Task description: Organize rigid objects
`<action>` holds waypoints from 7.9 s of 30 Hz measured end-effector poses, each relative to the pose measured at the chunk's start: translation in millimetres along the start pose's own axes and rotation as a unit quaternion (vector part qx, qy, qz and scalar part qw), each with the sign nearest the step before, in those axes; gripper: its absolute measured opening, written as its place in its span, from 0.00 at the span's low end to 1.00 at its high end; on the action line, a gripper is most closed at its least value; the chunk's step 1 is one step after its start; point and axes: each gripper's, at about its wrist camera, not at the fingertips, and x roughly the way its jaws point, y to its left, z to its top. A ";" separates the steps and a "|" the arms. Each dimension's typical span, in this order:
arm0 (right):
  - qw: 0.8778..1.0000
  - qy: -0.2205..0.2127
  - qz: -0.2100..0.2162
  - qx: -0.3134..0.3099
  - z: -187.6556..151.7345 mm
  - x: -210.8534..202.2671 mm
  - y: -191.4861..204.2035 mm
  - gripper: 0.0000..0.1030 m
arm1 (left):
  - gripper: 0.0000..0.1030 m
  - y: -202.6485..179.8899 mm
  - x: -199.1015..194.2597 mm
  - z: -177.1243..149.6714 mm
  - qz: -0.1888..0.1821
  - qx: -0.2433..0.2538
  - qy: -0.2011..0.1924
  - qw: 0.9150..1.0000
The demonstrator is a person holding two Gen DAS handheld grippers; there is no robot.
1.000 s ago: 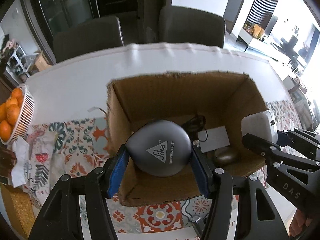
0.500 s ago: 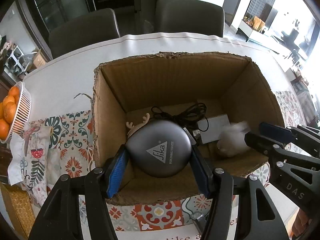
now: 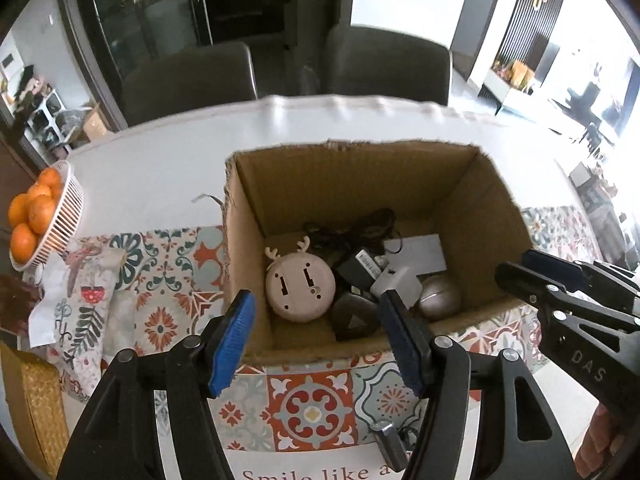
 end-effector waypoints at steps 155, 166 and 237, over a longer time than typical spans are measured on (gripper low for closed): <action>0.995 -0.065 0.052 0.055 -115.3 -49.3 16.9 0.28 | 0.32 -17.6 -52.6 -106.4 -0.054 -0.033 -0.046 0.997; 0.991 -0.116 0.056 0.034 -86.3 -87.0 23.6 0.28 | 0.32 -17.8 -84.2 -77.4 -0.055 -0.019 -0.090 0.994; 0.998 -0.037 -0.001 0.042 17.1 -41.8 5.2 0.31 | 0.46 -3.4 -47.2 18.1 0.016 -0.012 -0.029 0.999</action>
